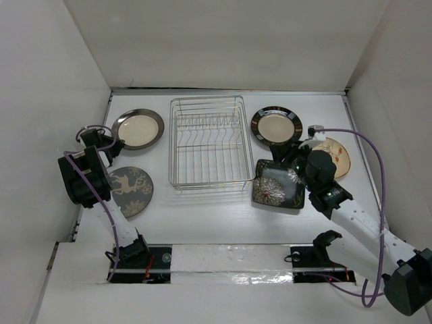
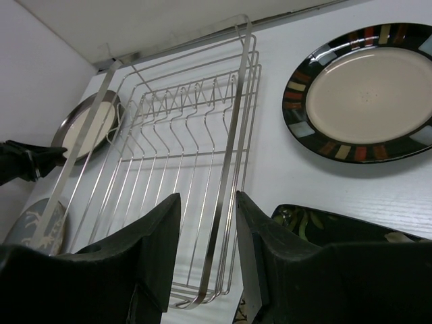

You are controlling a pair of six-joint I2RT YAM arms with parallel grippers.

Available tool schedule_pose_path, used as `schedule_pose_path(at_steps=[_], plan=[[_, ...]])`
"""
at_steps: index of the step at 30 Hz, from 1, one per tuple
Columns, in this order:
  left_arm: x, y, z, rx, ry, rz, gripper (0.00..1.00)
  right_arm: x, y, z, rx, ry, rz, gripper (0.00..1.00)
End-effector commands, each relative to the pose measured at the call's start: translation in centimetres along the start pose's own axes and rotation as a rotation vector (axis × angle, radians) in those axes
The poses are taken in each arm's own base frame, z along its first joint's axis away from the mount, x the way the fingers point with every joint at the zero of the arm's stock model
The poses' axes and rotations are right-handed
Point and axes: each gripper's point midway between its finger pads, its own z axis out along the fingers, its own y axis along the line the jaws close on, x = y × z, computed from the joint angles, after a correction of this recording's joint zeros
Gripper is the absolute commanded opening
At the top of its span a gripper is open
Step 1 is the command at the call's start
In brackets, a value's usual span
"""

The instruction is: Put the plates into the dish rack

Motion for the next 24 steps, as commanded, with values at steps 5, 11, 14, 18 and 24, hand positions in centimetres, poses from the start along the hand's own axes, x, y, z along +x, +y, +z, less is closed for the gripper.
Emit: schedule_pose_path(at_steps=[5,11,14,18,24], plan=[[-5.0,-8.4,-4.7,0.253,-0.185,0.049,0.00,-2.5,1.6,-0.2,-0.058,-0.061,-0.002,0.44],[-8.2,-13.5,-8.9,0.379,-0.302,0.119,0.00,-2.2,1.8,0.1,-0.068,-0.052,-0.008,0.44],[-9.0,-14.9,-11.0,0.409,-0.355,0.159,0.00,-2.1,2.1,0.1,-0.090,-0.054,-0.011,0.46],[-10.1,-17.1,-14.5,0.478,-0.435,0.155,0.00,-1.5,2.8,0.5,-0.132,-0.035,-0.010,0.50],[-11.5,-21.5,-21.5,0.615,-0.533,0.154,0.00,-1.0,5.1,1.1,-0.232,-0.004,-0.013,0.57]])
